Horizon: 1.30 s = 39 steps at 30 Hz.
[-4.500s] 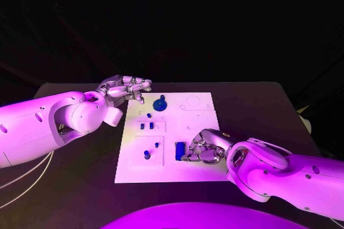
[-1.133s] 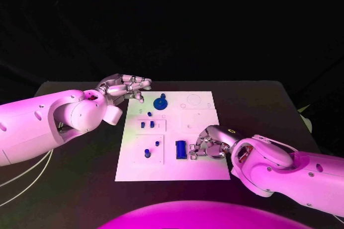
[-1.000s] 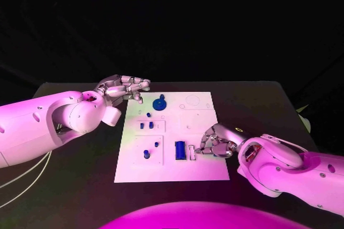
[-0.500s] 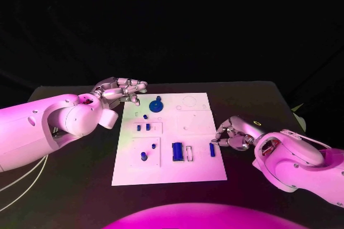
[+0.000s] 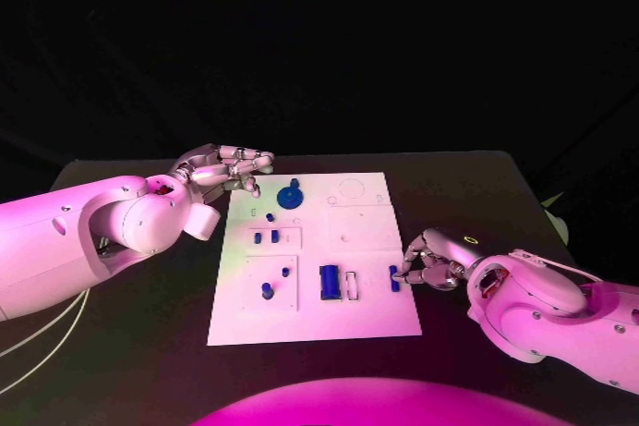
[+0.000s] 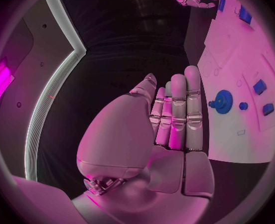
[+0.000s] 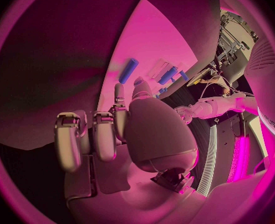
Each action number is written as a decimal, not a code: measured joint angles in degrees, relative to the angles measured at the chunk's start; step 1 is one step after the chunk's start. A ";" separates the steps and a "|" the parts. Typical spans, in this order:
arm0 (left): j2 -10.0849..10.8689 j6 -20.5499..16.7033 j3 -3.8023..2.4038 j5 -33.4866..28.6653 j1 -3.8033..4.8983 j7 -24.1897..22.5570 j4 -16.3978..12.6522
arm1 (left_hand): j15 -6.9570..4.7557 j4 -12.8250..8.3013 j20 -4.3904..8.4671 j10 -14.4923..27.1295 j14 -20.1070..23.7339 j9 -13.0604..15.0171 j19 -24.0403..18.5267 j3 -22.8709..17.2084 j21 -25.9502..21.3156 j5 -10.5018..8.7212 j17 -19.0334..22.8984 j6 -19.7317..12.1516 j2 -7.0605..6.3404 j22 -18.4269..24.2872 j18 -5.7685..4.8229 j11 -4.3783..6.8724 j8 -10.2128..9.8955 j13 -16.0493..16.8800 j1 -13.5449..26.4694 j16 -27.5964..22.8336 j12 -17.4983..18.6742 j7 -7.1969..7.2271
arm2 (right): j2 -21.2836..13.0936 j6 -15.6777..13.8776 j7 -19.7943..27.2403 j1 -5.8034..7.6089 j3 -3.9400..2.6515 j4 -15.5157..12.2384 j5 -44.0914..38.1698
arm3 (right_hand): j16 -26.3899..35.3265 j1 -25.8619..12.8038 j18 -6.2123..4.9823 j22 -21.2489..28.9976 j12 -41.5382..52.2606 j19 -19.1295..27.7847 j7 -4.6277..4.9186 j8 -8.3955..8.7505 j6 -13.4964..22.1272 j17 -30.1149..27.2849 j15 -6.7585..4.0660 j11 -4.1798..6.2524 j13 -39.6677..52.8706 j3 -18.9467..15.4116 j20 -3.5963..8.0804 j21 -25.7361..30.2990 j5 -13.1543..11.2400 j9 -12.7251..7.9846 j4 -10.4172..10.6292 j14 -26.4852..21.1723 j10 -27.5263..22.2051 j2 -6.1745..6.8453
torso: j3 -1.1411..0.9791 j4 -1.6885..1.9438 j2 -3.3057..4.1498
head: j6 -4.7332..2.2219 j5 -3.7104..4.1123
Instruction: Assemble the parts on the task board
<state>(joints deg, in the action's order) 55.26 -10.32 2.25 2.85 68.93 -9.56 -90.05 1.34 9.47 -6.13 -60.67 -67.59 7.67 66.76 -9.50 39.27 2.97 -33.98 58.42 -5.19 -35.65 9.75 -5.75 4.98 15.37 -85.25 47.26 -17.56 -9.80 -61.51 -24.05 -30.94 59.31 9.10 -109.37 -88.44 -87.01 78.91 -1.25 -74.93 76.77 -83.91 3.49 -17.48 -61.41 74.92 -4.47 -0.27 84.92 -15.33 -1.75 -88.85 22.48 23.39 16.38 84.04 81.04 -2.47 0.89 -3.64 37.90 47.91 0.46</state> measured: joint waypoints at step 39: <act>0.31 0.13 0.01 0.01 -0.01 -0.01 -0.18 | 0.00 0.00 0.00 0.00 0.00 -0.01 0.00 0.00 0.00 0.00 0.06 0.00 0.00 0.03 0.00 0.00 0.23 0.01 0.00 0.00 -0.23 0.00 | 4.68 5.01 -0.59 -0.92 -0.47 3.60 -3.61 | 0.01 3.61 0.00 0.03 -1.19 0.00 -0.80 -0.78 -1.43 -0.02 0.01 0.73 0.08 -0.76 0.00 0.98 -1.99 0.86 -2.40 0.00 -0.13 2.02 | 0.04 -0.04 -0.06 | 1.03 -0.35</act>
<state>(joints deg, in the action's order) 55.57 -10.19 2.25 2.87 68.92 -9.57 -90.23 1.34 9.47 -6.14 -60.67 -67.59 7.66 66.75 -9.50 39.27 2.97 -33.92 58.42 -5.19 -35.63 9.76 -5.75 5.21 15.38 -85.25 47.26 -17.79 -9.79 -56.83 -19.04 -31.53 58.38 8.62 -105.77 -92.05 -87.00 82.52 -1.25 -74.91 75.58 -83.91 2.70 -18.26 -62.84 74.91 -4.47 0.46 85.00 -16.10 -1.75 -87.87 20.49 24.25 13.98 84.04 80.91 -0.44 0.93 -3.68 37.84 48.93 0.12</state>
